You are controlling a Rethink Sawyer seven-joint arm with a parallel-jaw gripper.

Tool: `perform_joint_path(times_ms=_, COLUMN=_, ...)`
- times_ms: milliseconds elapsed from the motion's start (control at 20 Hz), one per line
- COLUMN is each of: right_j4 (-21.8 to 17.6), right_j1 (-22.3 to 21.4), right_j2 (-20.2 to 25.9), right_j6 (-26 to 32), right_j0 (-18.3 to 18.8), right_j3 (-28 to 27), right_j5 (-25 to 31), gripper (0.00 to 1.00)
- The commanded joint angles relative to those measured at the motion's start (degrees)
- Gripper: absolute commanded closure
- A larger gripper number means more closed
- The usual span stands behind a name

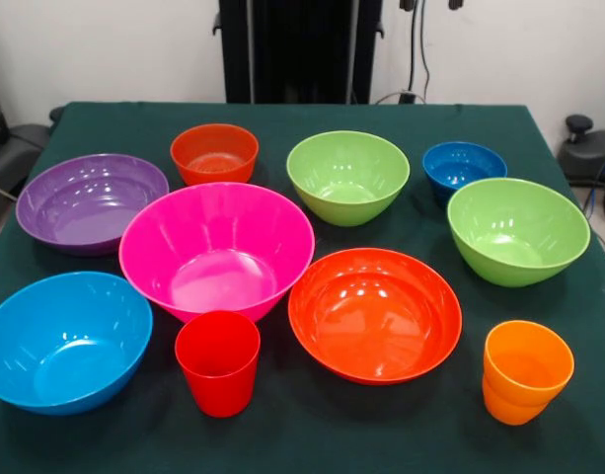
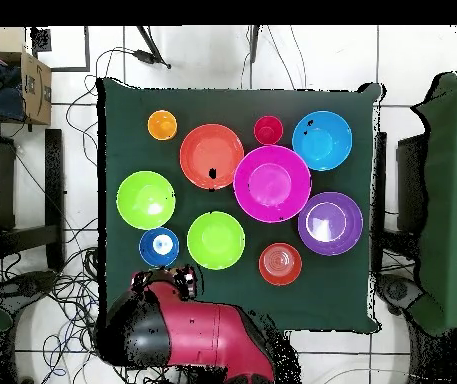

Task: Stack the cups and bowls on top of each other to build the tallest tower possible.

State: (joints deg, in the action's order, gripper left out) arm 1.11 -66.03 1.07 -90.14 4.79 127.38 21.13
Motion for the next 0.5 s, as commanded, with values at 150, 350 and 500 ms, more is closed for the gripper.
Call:
perform_joint_path(times_ms=150, right_j4=-2.0, right_j1=3.1, right_j2=-1.0, right_j6=-8.3, right_j0=-1.9, right_j3=-6.0, right_j5=20.7, gripper=0.00)
perform_joint_path(times_ms=350, right_j4=-2.2, right_j1=4.8, right_j2=-0.8, right_j6=-9.2, right_j0=-2.5, right_j3=-6.8, right_j5=20.4, gripper=0.00)
perform_joint_path(times_ms=500, right_j4=-2.3, right_j1=6.2, right_j2=-0.5, right_j6=-9.7, right_j0=-2.7, right_j3=-7.2, right_j5=19.7, gripper=0.00)
